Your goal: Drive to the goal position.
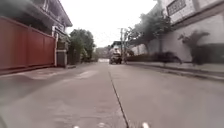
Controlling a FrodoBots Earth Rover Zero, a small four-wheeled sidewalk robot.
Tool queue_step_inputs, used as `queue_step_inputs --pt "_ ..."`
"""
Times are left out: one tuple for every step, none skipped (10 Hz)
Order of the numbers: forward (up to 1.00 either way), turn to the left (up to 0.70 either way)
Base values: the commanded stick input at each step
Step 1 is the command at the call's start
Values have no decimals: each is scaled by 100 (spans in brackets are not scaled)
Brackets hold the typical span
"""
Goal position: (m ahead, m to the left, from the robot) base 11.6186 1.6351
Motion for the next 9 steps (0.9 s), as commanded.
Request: queue_step_inputs --pt "85 1" --pt "85 1" --pt "85 1" --pt "85 1" --pt "85 1" --pt "85 1" --pt "85 1" --pt "85 1" --pt "85 1"
